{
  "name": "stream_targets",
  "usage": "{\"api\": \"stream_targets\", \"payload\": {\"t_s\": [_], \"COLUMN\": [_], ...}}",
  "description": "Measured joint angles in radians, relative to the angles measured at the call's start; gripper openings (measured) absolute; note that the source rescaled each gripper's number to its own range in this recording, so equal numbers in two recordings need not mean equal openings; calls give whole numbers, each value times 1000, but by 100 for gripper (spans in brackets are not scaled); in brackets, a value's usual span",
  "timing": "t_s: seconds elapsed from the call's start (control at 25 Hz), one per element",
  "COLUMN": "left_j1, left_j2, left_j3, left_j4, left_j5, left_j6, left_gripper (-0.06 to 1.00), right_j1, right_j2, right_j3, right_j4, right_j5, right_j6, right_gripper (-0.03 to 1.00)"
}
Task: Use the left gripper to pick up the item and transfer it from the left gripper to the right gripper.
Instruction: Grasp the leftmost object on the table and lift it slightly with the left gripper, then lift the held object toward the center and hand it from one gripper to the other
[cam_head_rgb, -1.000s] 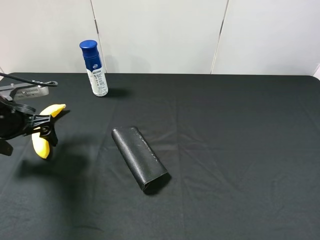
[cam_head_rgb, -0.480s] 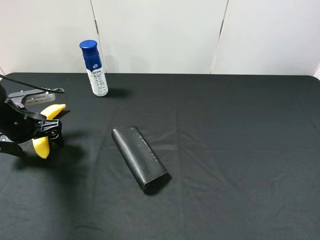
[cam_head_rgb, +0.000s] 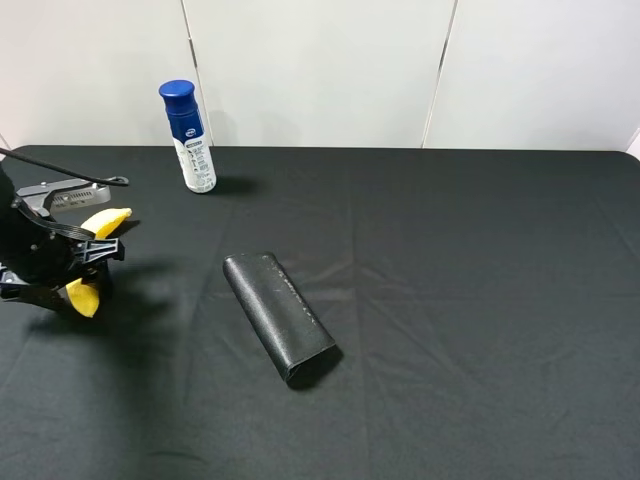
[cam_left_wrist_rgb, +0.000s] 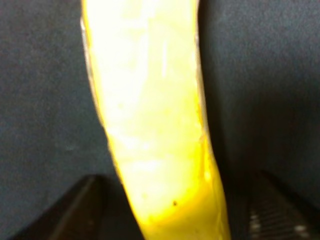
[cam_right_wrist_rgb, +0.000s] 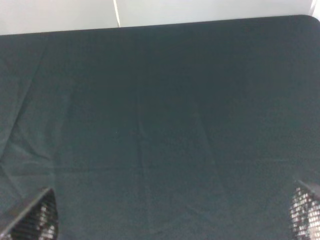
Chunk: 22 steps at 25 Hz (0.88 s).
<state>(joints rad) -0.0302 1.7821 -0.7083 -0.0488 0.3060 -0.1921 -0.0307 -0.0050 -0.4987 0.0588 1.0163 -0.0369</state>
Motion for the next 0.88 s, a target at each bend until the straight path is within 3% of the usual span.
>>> {"api": "stream_targets", "payload": {"t_s": [0.12,0.16,0.64,0.88], "left_j1": [0,0,0,0], "left_j2": [0,0,0,-76], "left_j3": [0,0,0,1], "left_j4": [0,1,12,39], "left_j5": [-3,-6,-29,31], "left_j6": [-1,0,0,16], "left_gripper": [5,0,0,0], "right_j1": [0,0,0,0], "right_j2": [0,0,0,0], "right_j3": [0,0,0,0], "right_j4": [0,0,0,0], "right_j5": [0,0,0,0], "right_j6": [0,0,0,0], "right_gripper": [100,100,100,100]}}
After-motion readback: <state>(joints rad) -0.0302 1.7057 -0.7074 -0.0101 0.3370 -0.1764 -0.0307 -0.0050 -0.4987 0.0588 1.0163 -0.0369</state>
